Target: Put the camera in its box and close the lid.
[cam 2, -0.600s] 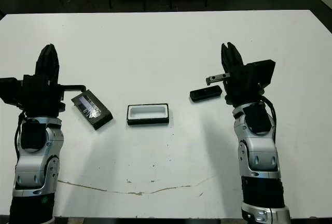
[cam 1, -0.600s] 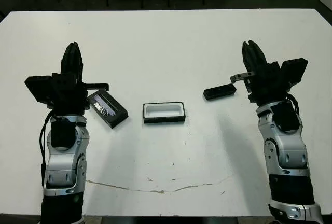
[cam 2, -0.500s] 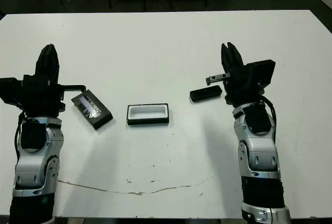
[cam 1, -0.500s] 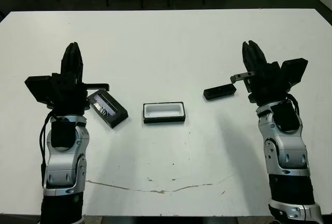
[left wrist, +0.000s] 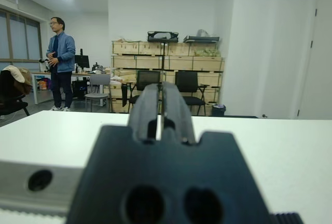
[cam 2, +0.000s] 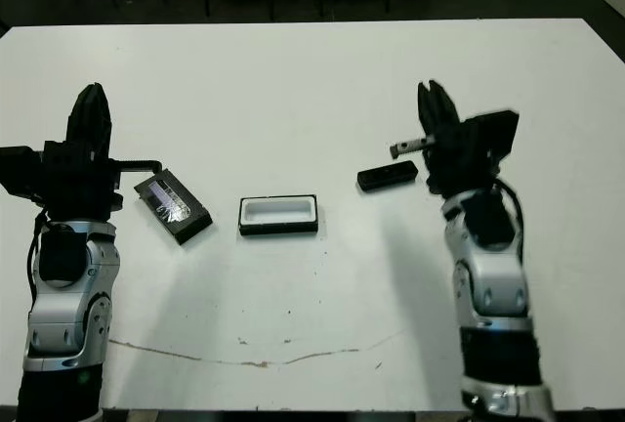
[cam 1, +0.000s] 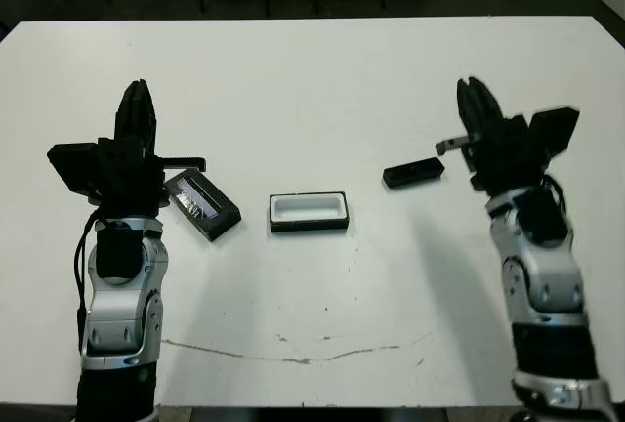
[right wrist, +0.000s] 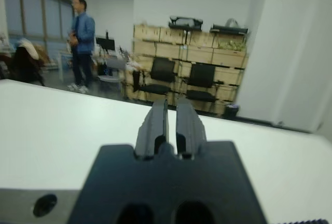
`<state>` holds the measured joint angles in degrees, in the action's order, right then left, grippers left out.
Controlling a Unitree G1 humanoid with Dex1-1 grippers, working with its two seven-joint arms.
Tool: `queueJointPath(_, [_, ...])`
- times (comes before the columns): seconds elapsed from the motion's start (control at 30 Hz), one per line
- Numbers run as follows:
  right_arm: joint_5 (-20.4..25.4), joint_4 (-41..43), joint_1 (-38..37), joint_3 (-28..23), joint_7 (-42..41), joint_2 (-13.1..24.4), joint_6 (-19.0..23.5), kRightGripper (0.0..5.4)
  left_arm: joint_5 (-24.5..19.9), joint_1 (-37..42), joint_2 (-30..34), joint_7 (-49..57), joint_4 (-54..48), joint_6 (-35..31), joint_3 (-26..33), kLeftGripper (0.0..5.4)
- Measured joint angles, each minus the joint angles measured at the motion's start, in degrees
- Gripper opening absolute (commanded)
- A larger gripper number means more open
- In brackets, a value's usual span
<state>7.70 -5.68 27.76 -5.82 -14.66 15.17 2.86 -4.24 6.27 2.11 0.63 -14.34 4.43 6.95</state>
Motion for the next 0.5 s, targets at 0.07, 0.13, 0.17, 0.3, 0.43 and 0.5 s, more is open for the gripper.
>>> queueJointPath(0.07, [-1.65,-8.74,7.24,0.35,-1.27,2.61,0.05,0.00,0.14,0.01,-0.01,0.12,-0.08,-0.02,-0.13,0.01])
queueJointPath(0.13, [-3.34,-17.61,13.62,1.51,-2.71,4.03,-0.05,0.00,0.15,0.03,-0.03,0.14,-0.09,0.00,-0.26,0.01])
queueJointPath(0.17, [-4.33,-21.79,16.31,2.44,-3.48,4.52,-0.04,0.00,0.14,0.04,-0.06,0.14,-0.10,0.00,-0.37,0.01])
queueJointPath(0.3, [-9.54,-39.06,25.83,7.27,-8.14,5.53,0.14,0.00,0.52,0.02,-0.29,0.28,-0.10,-0.02,-1.19,0.01])
queueJointPath(0.43, [-11.43,-47.66,29.30,9.65,-13.54,5.62,0.84,0.00,0.94,-0.09,-0.38,0.67,-0.13,-0.05,-1.30,0.01])
queueJointPath(0.5, [-11.82,-50.84,30.44,10.36,-16.97,5.60,0.98,0.00,0.92,-0.17,-0.38,0.66,-0.13,-0.03,-1.27,0.01])
